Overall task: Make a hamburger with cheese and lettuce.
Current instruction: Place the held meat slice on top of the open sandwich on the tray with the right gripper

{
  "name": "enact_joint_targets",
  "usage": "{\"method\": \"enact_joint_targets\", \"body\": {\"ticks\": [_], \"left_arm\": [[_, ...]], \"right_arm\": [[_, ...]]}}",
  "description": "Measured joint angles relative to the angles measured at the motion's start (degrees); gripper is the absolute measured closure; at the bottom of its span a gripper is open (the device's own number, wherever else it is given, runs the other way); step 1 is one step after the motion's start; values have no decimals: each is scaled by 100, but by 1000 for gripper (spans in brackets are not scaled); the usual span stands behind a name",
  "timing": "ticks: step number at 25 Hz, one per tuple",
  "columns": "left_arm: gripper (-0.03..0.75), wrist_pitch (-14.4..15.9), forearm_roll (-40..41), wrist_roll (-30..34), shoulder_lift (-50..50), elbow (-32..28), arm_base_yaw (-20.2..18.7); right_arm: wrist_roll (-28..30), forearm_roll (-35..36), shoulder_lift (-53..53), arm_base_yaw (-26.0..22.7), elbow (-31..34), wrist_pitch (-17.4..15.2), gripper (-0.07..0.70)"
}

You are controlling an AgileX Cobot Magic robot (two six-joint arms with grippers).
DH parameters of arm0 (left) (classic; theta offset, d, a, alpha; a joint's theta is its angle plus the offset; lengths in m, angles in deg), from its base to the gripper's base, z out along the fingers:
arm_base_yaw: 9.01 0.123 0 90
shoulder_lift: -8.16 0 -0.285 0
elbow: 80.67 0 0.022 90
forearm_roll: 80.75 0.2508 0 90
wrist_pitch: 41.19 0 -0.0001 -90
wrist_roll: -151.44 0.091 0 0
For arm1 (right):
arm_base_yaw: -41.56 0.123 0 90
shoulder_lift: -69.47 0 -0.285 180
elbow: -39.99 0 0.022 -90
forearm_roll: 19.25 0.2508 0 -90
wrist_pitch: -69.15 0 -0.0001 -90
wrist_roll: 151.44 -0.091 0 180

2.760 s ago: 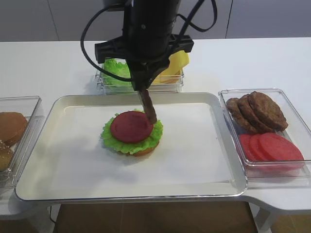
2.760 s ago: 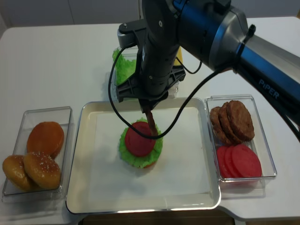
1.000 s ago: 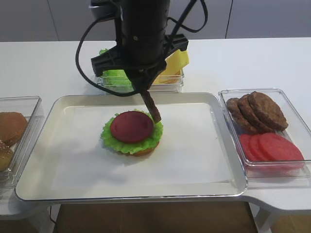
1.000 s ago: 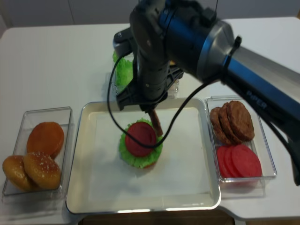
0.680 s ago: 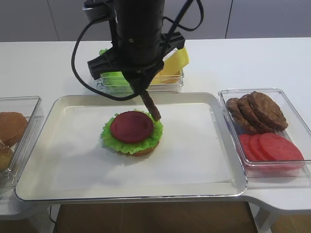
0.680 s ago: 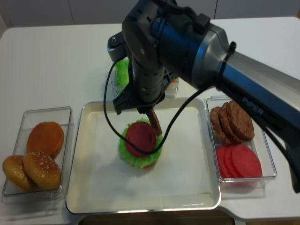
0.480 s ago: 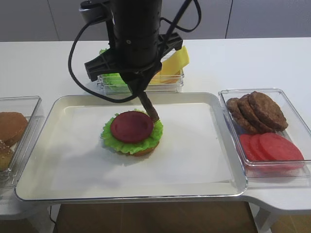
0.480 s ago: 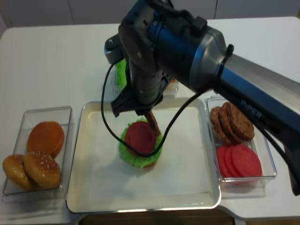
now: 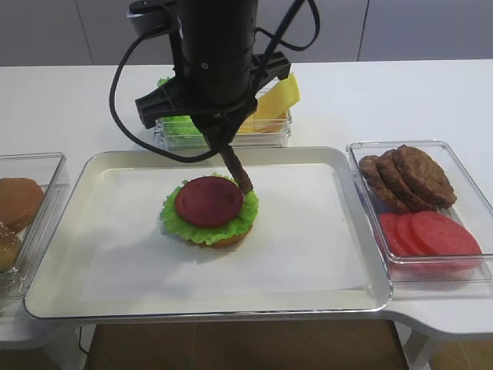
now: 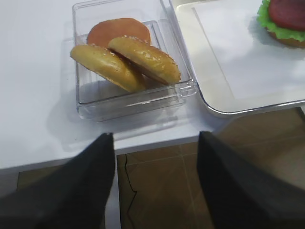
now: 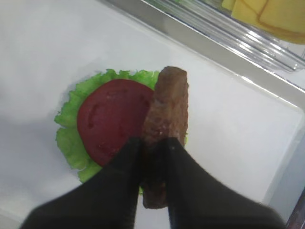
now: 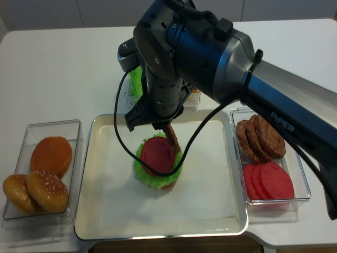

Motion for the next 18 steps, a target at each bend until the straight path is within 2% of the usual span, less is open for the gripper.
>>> {"method": "enact_joint_targets", "body": {"ticks": [18], "left_arm": [[302,0,0,0,0,0,0]], "right_arm": [[0,59,0,0,0,0,493]]}}
